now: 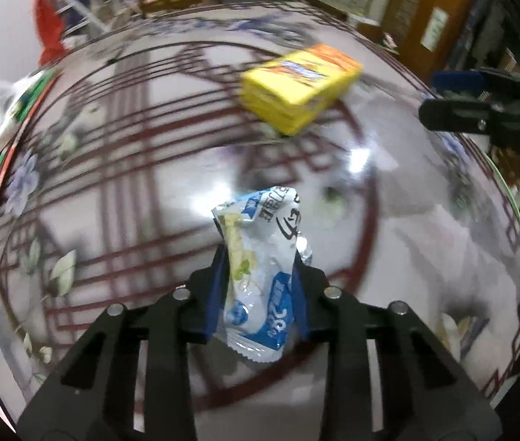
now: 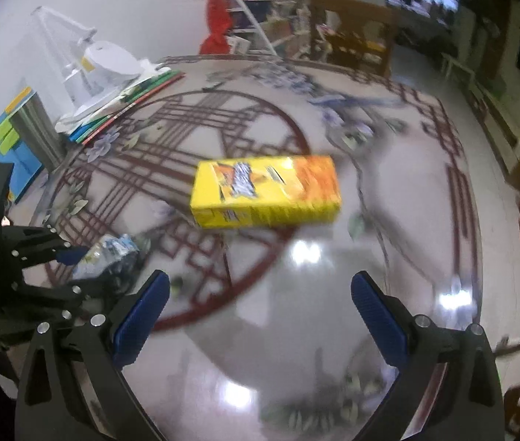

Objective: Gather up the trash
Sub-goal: 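Hold the snack bag with the left gripper while the right gripper grasps the yellow drink carton, then carry the snack bag with the left gripper while the right gripper carries the yellow carton over the red bin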

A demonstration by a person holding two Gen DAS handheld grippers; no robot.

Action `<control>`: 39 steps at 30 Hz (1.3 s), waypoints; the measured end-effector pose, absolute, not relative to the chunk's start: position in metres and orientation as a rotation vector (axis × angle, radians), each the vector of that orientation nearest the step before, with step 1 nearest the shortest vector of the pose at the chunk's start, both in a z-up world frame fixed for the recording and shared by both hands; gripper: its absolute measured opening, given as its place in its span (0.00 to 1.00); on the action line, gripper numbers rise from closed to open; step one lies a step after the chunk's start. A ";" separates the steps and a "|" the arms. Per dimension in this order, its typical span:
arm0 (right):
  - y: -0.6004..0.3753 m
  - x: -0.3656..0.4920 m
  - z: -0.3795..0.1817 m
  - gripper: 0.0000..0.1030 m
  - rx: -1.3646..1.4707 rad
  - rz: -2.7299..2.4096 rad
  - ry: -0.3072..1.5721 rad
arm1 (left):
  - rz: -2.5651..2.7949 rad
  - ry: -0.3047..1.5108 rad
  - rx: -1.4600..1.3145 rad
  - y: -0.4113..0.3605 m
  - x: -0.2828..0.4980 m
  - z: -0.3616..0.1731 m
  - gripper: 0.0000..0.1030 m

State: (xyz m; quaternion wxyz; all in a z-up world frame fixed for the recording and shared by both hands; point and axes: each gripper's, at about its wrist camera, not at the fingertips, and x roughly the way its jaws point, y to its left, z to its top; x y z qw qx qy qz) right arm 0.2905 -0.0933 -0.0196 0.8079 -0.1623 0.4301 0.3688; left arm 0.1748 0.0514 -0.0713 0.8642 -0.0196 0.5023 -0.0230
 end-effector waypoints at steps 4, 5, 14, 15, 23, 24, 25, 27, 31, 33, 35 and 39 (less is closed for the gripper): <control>-0.067 0.304 -0.021 0.93 -0.369 0.786 0.920 | -0.003 1.052 -0.120 0.074 0.171 -0.068 0.29; -0.061 0.309 -0.021 0.93 -0.349 0.774 0.934 | 0.010 1.051 -0.140 0.079 0.171 -0.067 0.29; -0.043 0.356 -0.037 0.93 0.151 0.413 1.130 | 0.061 0.988 -0.181 0.099 0.170 -0.044 0.29; -0.039 0.357 -0.038 0.93 0.170 0.361 1.110 | 0.072 0.981 -0.184 0.103 0.170 -0.041 0.29; -0.011 0.365 -0.059 0.93 0.185 0.128 1.099 | 0.120 0.934 -0.227 0.137 0.163 -0.017 0.29; -0.007 0.366 -0.063 0.93 0.162 0.105 1.099 | 0.118 0.934 -0.230 0.137 0.163 -0.017 0.29; -0.005 0.366 -0.065 0.93 0.144 0.098 1.098 | 0.114 0.936 -0.234 0.137 0.162 -0.017 0.29; -0.001 0.366 -0.069 0.90 0.101 0.121 1.089 | 0.103 0.943 -0.232 0.134 0.164 -0.019 0.29; 0.001 0.358 -0.065 0.74 0.005 0.202 1.053 | 0.081 0.944 -0.227 0.127 0.163 -0.020 0.29; -0.001 0.352 -0.062 0.64 -0.038 0.233 1.048 | 0.078 0.943 -0.228 0.126 0.163 -0.020 0.29; -0.005 0.345 -0.061 0.58 -0.070 0.261 1.046 | 0.078 0.941 -0.233 0.126 0.163 -0.020 0.29; -0.023 0.327 -0.062 0.57 -0.112 0.319 1.054 | 0.072 0.938 -0.240 0.123 0.162 -0.020 0.29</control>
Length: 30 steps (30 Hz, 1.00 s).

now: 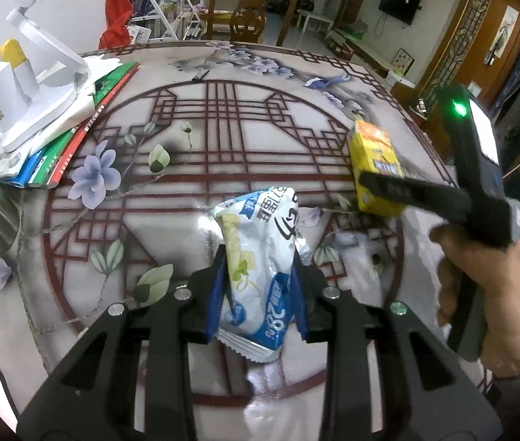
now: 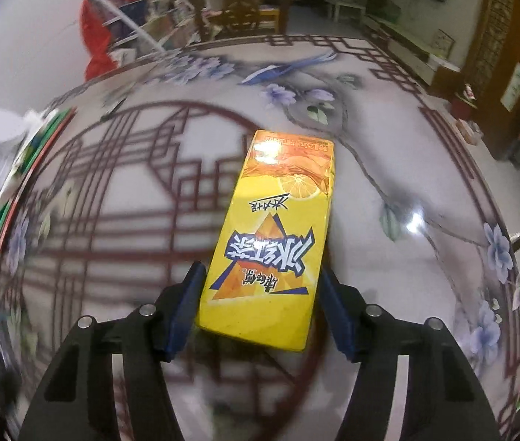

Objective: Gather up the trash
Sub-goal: 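Carry the snack bag with the left gripper while the right gripper carries the yellow carton over the red bin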

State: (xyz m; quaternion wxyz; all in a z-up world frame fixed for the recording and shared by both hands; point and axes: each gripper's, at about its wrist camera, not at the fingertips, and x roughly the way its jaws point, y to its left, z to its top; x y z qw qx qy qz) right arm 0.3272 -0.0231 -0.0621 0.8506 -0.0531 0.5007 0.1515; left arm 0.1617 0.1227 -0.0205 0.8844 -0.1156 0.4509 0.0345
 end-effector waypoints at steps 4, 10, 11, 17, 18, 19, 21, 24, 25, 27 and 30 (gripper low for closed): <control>-0.044 0.305 -0.062 0.57 -0.142 0.375 1.065 | 0.057 0.938 -0.228 0.113 0.159 -0.021 0.29; -0.089 0.267 -0.049 0.55 -0.127 0.414 1.050 | 0.025 0.933 -0.177 0.087 0.153 -0.016 0.29; -0.098 0.260 -0.045 0.54 -0.122 0.421 1.042 | 0.018 0.931 -0.167 0.082 0.152 -0.015 0.29; -0.139 0.230 -0.025 0.52 -0.100 0.441 1.004 | -0.022 0.918 -0.129 0.051 0.147 -0.004 0.29; -0.145 0.226 -0.023 0.52 -0.096 0.444 1.000 | -0.026 0.917 -0.127 0.046 0.146 -0.002 0.29; -0.150 0.224 -0.022 0.52 -0.094 0.445 0.996 | -0.031 0.916 -0.125 0.041 0.145 0.000 0.29; -0.162 0.218 -0.019 0.52 -0.089 0.446 0.988 | -0.040 0.915 -0.120 0.031 0.142 0.003 0.29; -0.175 0.213 -0.026 0.52 -0.096 0.449 1.005 | -0.053 0.923 -0.111 0.016 0.139 0.003 0.29; -0.178 0.211 -0.029 0.52 -0.105 0.448 1.009 | -0.057 0.927 -0.105 0.011 0.137 0.002 0.29; -0.179 0.211 -0.039 0.52 -0.125 0.453 1.030 | -0.059 0.934 -0.100 0.004 0.135 0.001 0.29; -0.176 0.213 -0.053 0.53 -0.160 0.437 1.043 | -0.061 0.942 -0.096 -0.002 0.134 0.000 0.29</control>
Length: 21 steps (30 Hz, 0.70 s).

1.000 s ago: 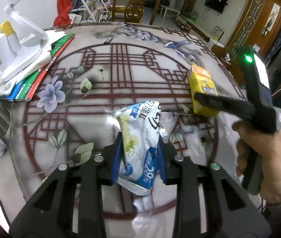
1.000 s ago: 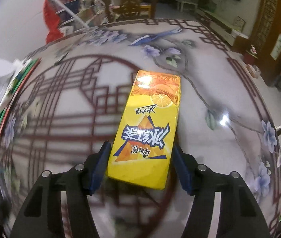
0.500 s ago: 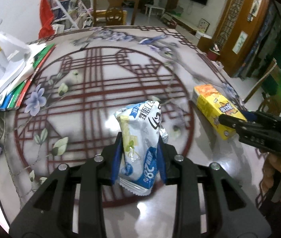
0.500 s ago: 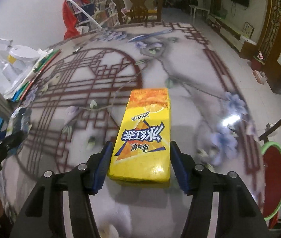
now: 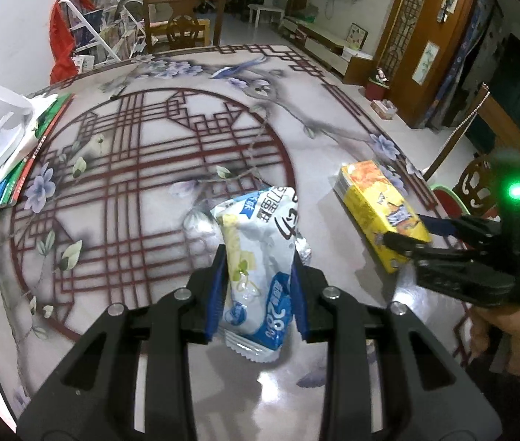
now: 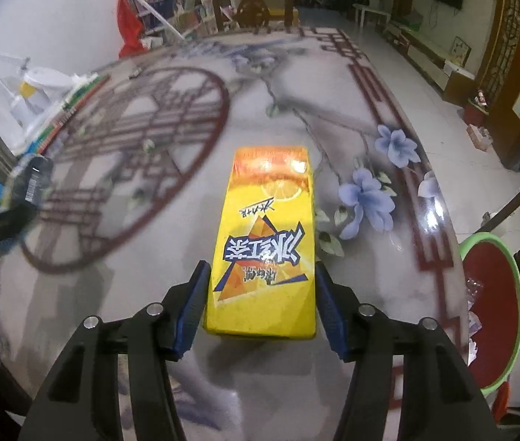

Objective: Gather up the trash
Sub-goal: 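Carry the snack bag with the left gripper while the right gripper carries the yellow carton over the red bin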

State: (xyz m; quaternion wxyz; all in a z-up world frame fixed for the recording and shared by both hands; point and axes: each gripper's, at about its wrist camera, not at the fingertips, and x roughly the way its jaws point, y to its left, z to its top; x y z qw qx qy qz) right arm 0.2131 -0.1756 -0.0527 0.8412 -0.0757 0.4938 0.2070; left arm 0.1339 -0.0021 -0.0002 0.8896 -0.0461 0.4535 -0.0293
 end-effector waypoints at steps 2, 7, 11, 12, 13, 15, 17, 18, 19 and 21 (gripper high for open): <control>-0.173 0.219 -0.057 0.64 -0.164 0.418 1.029 | -0.060 0.946 -0.089 -0.004 0.133 0.000 0.29; -0.164 0.238 -0.069 0.67 -0.180 0.408 1.052 | -0.054 0.956 -0.088 -0.006 0.137 -0.002 0.29; -0.160 0.243 -0.076 0.55 -0.207 0.404 1.057 | -0.058 0.966 -0.086 -0.010 0.142 -0.007 0.29; -0.161 0.241 -0.075 0.55 -0.208 0.407 1.050 | -0.060 0.967 -0.084 -0.012 0.143 -0.008 0.29; -0.162 0.240 -0.073 0.55 -0.211 0.410 1.044 | -0.064 0.969 -0.082 -0.013 0.143 -0.008 0.29; -0.165 0.235 -0.066 0.54 -0.226 0.410 1.025 | -0.071 0.973 -0.080 -0.017 0.145 -0.009 0.29; -0.169 0.232 -0.057 0.54 -0.226 0.412 1.009 | -0.081 0.973 -0.077 -0.023 0.147 -0.009 0.29; -0.175 0.229 -0.049 0.54 -0.221 0.414 0.995 | -0.087 0.973 -0.076 -0.026 0.148 -0.009 0.29; -0.179 0.227 -0.043 0.54 -0.220 0.413 0.983 | -0.096 0.972 -0.073 -0.031 0.149 -0.008 0.29; -0.193 0.222 -0.027 0.54 -0.216 0.405 0.956 | -0.115 0.969 -0.067 -0.042 0.153 -0.006 0.29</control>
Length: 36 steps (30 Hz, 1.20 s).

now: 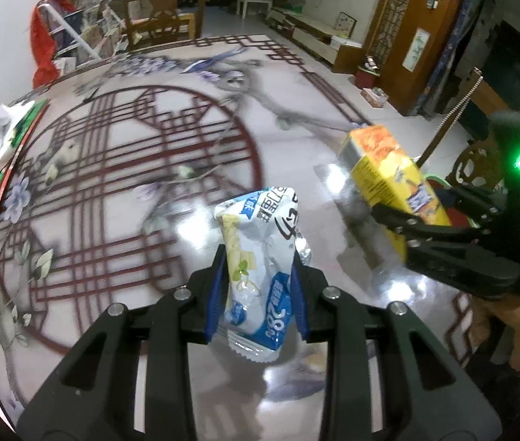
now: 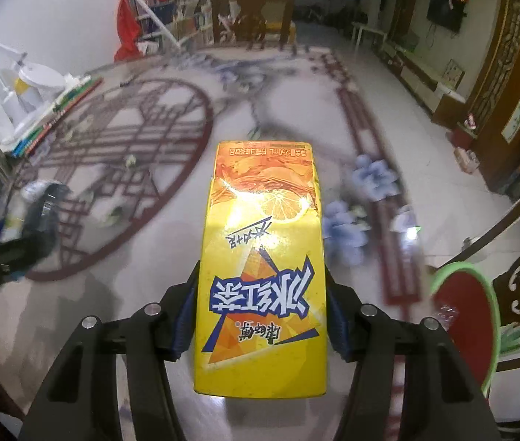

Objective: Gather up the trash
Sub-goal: 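Carry the snack bag with the left gripper while the right gripper carries the yellow carton over the red bin, then open both grippers over the red bin to drop the bag and carton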

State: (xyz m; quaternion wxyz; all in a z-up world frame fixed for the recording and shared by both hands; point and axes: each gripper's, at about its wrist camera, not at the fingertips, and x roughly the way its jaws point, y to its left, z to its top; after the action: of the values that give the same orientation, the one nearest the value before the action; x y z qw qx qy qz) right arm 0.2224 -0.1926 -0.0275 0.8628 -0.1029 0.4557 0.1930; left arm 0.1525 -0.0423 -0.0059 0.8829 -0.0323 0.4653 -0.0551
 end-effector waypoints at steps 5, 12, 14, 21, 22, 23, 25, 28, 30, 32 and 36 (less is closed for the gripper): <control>-0.235 0.216 0.002 0.54 -0.186 0.367 0.911 | -0.192 0.950 -0.057 -0.085 0.164 0.003 0.29; -0.323 0.217 0.025 0.54 -0.083 0.266 0.892 | -0.347 0.936 -0.064 -0.161 0.186 0.012 0.29; -0.345 0.220 0.026 0.54 -0.050 0.240 0.897 | -0.388 0.933 -0.067 -0.182 0.191 0.014 0.29; -0.433 0.231 0.017 0.54 0.087 0.142 0.928 | -0.556 0.954 -0.124 -0.246 0.218 0.017 0.29; -0.442 0.230 0.016 0.54 0.093 0.132 0.928 | -0.582 0.964 -0.141 -0.255 0.224 0.015 0.29; -0.450 0.231 0.014 0.54 0.097 0.116 0.929 | -0.596 0.973 -0.154 -0.261 0.227 0.014 0.29; -0.468 0.232 0.008 0.54 0.123 0.090 0.941 | -0.620 0.992 -0.176 -0.276 0.235 0.012 0.29; -0.489 0.231 -0.003 0.54 0.165 0.061 0.957 | -0.673 1.024 -0.205 -0.299 0.246 0.008 0.30; -0.496 0.230 -0.009 0.54 0.196 0.063 0.976 | -0.692 1.037 -0.216 -0.309 0.250 0.006 0.30; -0.497 0.229 -0.009 0.54 0.180 0.049 0.976 | -0.709 1.059 -0.228 -0.321 0.254 0.002 0.30; -0.501 0.232 -0.014 0.55 0.170 0.037 0.991 | -0.711 1.084 -0.236 -0.338 0.264 -0.004 0.40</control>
State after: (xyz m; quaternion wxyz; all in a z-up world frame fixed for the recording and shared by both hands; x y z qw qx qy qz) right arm 0.2322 -0.5013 -0.0140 0.8762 0.0814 0.4748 0.0179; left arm 0.2640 -0.3377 -0.0036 0.7907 -0.1096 0.5035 -0.3305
